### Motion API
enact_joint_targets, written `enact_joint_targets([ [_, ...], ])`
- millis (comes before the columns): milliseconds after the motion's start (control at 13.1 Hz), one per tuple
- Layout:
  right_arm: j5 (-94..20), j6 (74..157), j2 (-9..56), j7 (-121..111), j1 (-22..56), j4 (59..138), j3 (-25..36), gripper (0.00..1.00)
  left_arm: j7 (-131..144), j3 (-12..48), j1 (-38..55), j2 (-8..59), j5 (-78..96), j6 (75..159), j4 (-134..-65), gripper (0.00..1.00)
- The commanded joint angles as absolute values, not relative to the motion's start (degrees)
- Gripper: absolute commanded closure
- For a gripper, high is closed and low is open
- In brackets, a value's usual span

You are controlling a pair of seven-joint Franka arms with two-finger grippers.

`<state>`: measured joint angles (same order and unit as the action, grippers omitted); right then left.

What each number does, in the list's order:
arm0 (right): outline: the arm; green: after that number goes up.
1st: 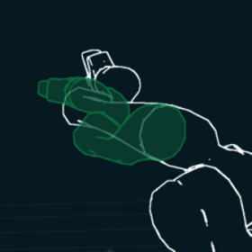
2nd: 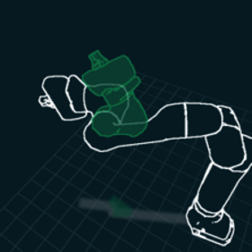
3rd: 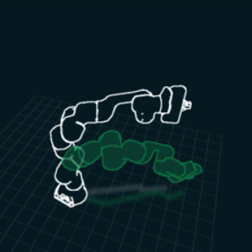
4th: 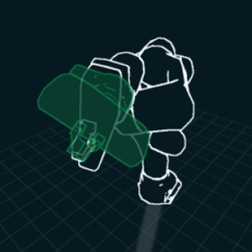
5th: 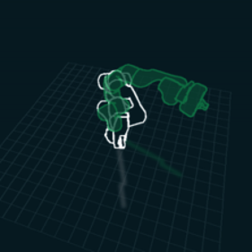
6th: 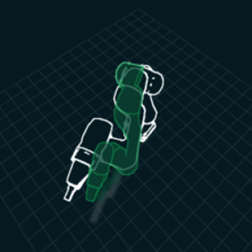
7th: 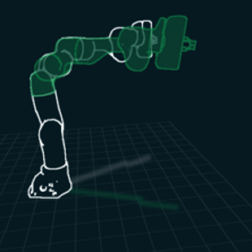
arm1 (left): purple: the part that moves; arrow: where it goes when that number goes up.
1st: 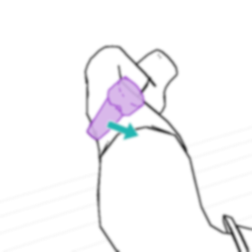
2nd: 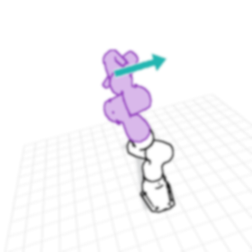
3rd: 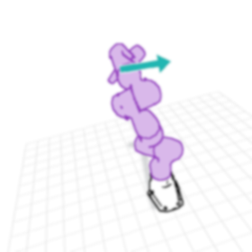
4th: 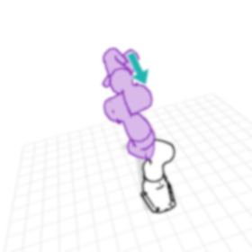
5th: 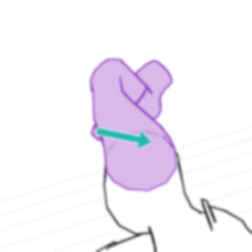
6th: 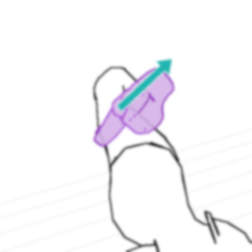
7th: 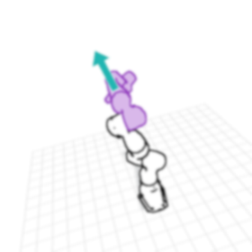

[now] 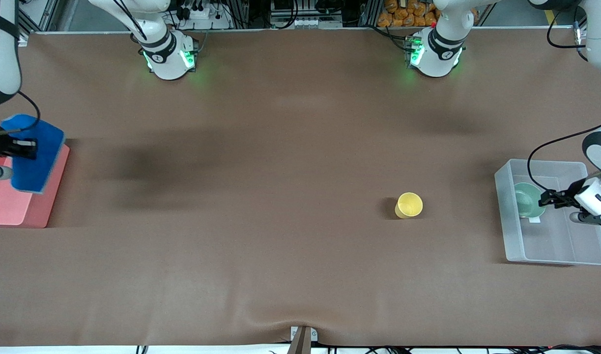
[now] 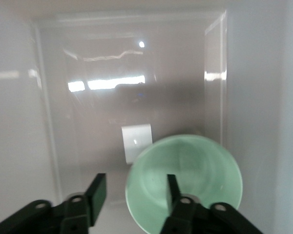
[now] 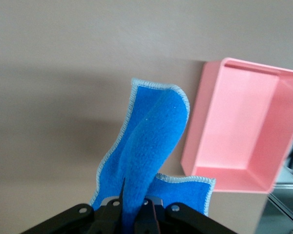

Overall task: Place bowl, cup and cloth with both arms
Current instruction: 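Lift the cloth into the pink bin while the left gripper places the bowl, then release the bowl in the clear bin and reach the left gripper to the yellow cup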

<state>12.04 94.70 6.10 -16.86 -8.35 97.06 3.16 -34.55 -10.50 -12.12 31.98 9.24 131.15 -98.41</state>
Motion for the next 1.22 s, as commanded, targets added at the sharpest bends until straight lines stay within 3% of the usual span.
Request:
enact_joint_targets([
  [0,13.97,93.25,6.68,-21.08,-12.2,95.54,2.81,1.0,-35.77,-11.16,-11.6,31.03,9.5,126.85,-93.45,0.0],
  [536,21.18,96.67,9.04,-29.88,-19.94,93.78,2.81,1.0,-29.31,-15.11,-3.44,24.09,8.61,117.0,-91.14,0.0],
  [1148,20.74,108.88,16.34,-37.79,-29.08,94.13,2.64,1.0,2.0,-0.98,0.79,24.08,8.44,116.89,-91.14,0.0],
])
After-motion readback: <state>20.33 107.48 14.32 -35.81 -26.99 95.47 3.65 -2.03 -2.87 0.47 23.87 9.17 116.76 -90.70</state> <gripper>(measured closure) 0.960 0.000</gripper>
